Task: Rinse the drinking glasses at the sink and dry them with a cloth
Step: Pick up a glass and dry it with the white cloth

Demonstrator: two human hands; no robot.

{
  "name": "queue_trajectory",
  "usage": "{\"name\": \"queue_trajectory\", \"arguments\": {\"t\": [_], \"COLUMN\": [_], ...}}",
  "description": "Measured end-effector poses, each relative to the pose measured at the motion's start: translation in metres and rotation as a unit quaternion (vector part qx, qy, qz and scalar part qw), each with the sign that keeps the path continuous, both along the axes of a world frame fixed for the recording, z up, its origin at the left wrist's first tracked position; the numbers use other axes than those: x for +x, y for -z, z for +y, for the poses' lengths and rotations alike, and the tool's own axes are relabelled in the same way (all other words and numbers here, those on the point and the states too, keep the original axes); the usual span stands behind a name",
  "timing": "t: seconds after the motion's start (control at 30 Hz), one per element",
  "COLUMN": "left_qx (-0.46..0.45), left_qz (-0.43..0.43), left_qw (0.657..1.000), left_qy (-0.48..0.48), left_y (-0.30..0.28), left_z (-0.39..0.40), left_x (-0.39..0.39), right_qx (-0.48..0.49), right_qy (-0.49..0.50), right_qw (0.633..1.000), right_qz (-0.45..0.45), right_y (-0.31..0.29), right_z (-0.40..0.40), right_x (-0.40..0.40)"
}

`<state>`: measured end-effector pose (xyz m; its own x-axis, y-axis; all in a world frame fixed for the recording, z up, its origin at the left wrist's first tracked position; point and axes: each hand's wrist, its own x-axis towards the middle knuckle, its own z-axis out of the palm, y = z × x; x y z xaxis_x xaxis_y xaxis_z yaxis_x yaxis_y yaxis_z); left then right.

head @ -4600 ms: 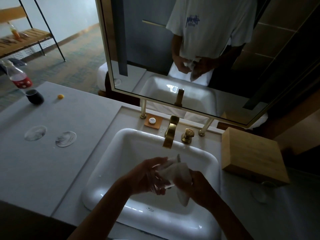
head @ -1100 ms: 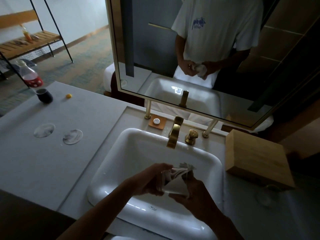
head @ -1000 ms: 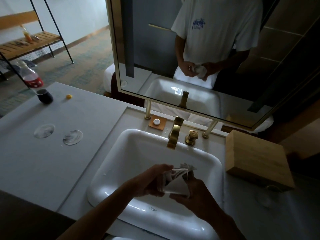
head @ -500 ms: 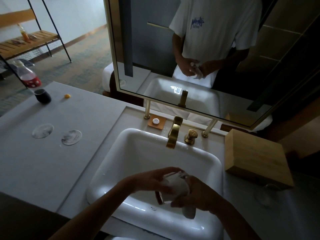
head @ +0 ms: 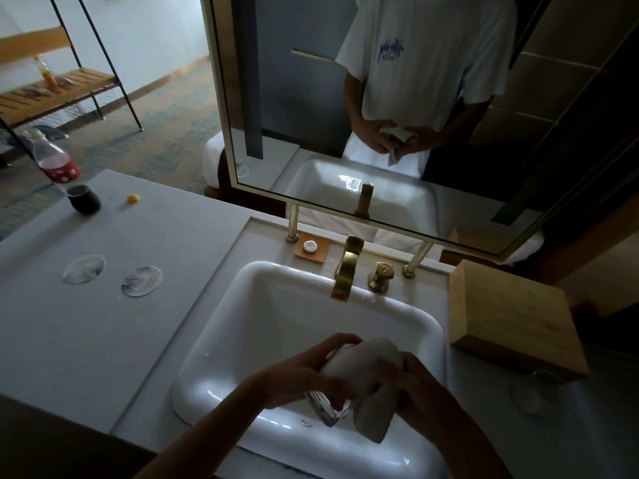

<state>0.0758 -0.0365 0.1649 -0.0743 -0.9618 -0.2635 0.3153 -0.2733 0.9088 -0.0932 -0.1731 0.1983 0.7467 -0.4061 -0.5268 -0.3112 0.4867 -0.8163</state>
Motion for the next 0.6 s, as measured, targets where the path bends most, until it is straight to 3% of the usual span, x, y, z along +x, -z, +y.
{"name": "queue_trajectory", "arguments": {"t": [0.1,0.23,0.33,0.4,0.47,0.57,0.6], "left_qx": [-0.01,-0.011,-0.011,-0.02,-0.025,-0.016,-0.02], "left_qz": [0.08,0.114,0.132,0.114,0.075,0.076,0.097], "left_qw": [0.99,0.966,0.948,0.947,0.954,0.957,0.957], "left_qy": [-0.112,-0.231,-0.289,-0.299,-0.29,-0.281,-0.274], "left_y": [0.01,0.013,0.007,-0.001,-0.006,-0.011,-0.011], "left_z": [0.002,-0.009,-0.019,-0.024,-0.026,-0.025,-0.024], "left_x": [-0.012,-0.029,-0.033,-0.033,-0.036,-0.042,-0.043], "right_qx": [-0.053,-0.258,-0.469,-0.609,-0.663,-0.512,-0.483], "right_qy": [0.097,0.118,0.039,0.003,-0.006,0.068,0.105], "right_qw": [0.993,0.959,0.882,0.788,0.746,0.855,0.868], "right_qz": [-0.036,-0.006,0.039,0.083,0.062,-0.045,-0.048], "right_y": [-0.007,-0.008,0.008,0.025,0.024,0.011,0.01], "right_z": [0.009,0.031,0.054,0.061,0.069,0.076,0.075], "right_x": [0.001,0.002,0.002,0.004,0.013,0.025,0.026]}}
